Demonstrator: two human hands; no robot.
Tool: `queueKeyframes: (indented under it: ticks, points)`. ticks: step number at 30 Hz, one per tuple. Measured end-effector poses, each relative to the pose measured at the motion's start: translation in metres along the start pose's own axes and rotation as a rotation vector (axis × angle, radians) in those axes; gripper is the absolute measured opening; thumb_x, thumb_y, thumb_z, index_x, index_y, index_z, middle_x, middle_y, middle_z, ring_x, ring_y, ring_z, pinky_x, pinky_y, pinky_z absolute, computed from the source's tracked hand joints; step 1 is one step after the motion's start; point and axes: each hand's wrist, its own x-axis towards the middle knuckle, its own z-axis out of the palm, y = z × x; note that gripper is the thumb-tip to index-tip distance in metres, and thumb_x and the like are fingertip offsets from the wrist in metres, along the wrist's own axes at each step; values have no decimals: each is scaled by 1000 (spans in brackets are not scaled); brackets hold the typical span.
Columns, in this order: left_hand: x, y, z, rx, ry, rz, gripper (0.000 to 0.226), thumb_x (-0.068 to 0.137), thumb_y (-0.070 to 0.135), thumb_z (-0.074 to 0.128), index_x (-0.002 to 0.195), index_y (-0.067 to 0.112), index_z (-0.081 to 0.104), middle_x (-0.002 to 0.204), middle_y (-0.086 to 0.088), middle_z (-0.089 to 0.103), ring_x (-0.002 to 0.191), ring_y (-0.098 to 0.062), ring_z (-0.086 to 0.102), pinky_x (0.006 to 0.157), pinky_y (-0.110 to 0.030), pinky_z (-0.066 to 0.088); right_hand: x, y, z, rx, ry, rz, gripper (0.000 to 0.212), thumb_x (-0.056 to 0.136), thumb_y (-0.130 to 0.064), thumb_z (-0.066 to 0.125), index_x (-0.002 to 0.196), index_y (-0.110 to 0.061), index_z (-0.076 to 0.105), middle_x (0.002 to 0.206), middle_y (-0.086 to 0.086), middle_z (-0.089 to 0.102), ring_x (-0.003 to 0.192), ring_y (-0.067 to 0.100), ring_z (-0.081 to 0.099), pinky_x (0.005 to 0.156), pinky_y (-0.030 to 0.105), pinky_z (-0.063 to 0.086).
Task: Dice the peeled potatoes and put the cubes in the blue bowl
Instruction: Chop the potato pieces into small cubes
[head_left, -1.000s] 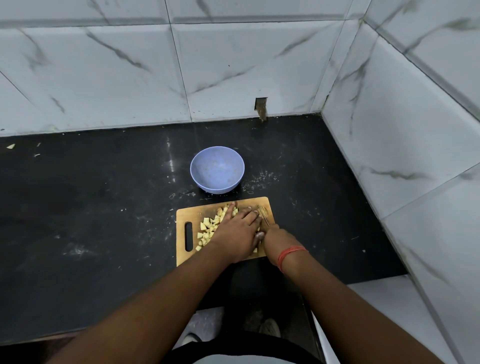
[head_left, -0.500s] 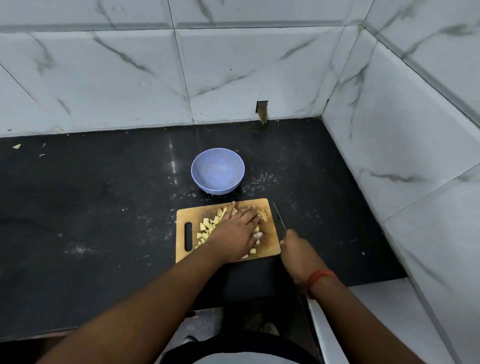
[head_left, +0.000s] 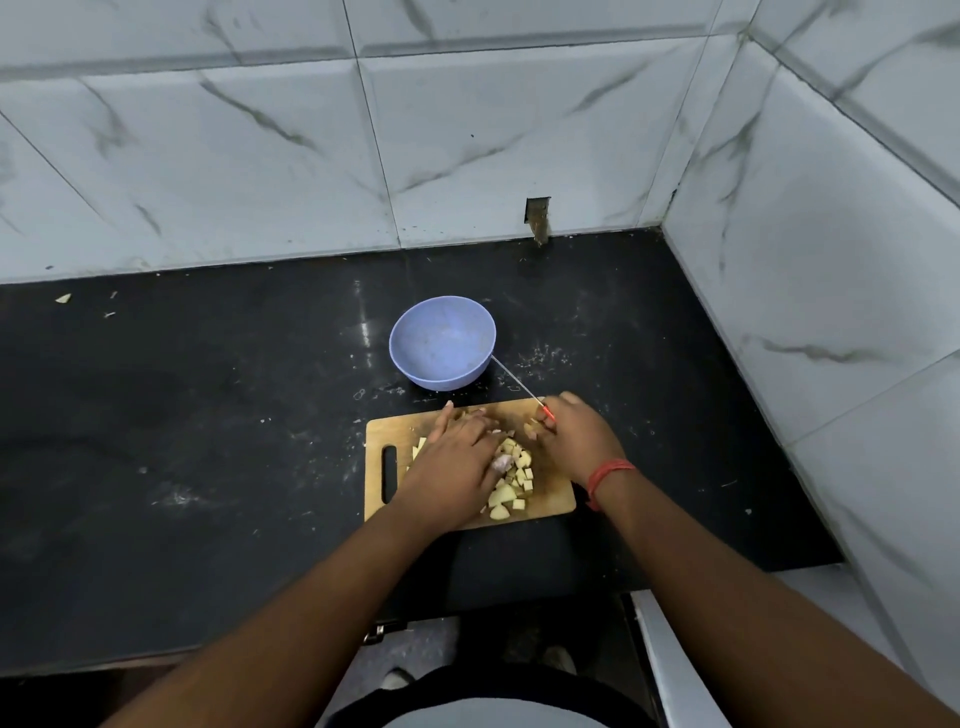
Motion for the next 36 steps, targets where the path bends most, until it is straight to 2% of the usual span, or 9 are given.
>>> queueKeyframes:
  ticks: [3, 7, 12, 17, 26, 29, 31, 33, 36]
  points:
    - [3, 4, 0, 14, -28, 34, 58, 102, 49, 25, 138, 18, 58, 141, 0, 55, 145, -15, 34, 126, -40, -3, 5, 10, -10, 30, -81, -83, 15, 87, -23, 68, 101, -28, 65, 99, -12, 50, 85, 11, 57, 77, 30, 49]
    - [10, 14, 2, 29, -62, 94, 50, 105, 44, 36, 142, 15, 54, 145, -2, 52, 147, -17, 30, 124, -34, -5, 12, 16, -15, 56, -147, -142, 21, 84, -18, 70, 104, -25, 68, 101, -14, 50, 90, 11, 57, 80, 30, 48]
    - [18, 24, 8, 91, -152, 77, 57, 106, 48, 32, 149, 13, 46, 152, -6, 42, 151, -20, 21, 126, -38, -3, 3, 26, -10, 184, 30, -19, 15, 89, -17, 64, 102, -25, 66, 101, -13, 51, 89, 7, 57, 80, 24, 47]
    - [23, 24, 16, 145, -253, 61, 64, 106, 53, 25, 157, 15, 30, 165, -4, 23, 155, -19, 6, 126, -42, -3, 2, 21, -3, 124, -30, -43, 15, 90, -14, 61, 101, -23, 65, 100, -9, 52, 91, 14, 57, 81, 30, 49]
    - [26, 21, 18, 168, -260, 80, 62, 105, 51, 27, 156, 16, 32, 163, -4, 26, 154, -20, 12, 126, -43, 0, 6, 16, -1, 126, -38, -7, 17, 88, -11, 60, 98, -23, 65, 99, -6, 54, 89, 16, 57, 83, 35, 51]
    - [26, 21, 16, 177, -267, 91, 62, 106, 50, 27, 156, 15, 31, 165, -5, 21, 154, -20, 10, 126, -44, -1, 4, 15, -2, 239, -12, 55, 17, 89, -10, 60, 99, -23, 66, 99, -7, 56, 92, 14, 58, 85, 29, 49]
    - [25, 20, 16, 182, -276, 104, 62, 106, 49, 26, 157, 14, 28, 166, -5, 18, 154, -20, 9, 126, -44, -2, -1, 14, -4, 384, 38, 180, 16, 93, -14, 57, 105, -21, 65, 104, -3, 62, 93, 15, 60, 86, 34, 53]
    - [25, 18, 17, 186, -282, 117, 63, 106, 49, 25, 159, 14, 25, 166, -4, 21, 154, -19, 9, 126, -44, -1, -14, 12, -7, 447, 29, 298, 17, 97, -21, 48, 111, -22, 59, 106, 4, 65, 84, 18, 61, 79, 40, 57]
    - [26, 16, 17, 207, -273, 133, 64, 106, 50, 22, 159, 15, 24, 165, -3, 24, 154, -20, 11, 125, -45, 0, -40, 3, -14, 342, -110, 343, 18, 101, -28, 37, 106, -16, 50, 94, 11, 64, 62, 22, 61, 47, 30, 50]
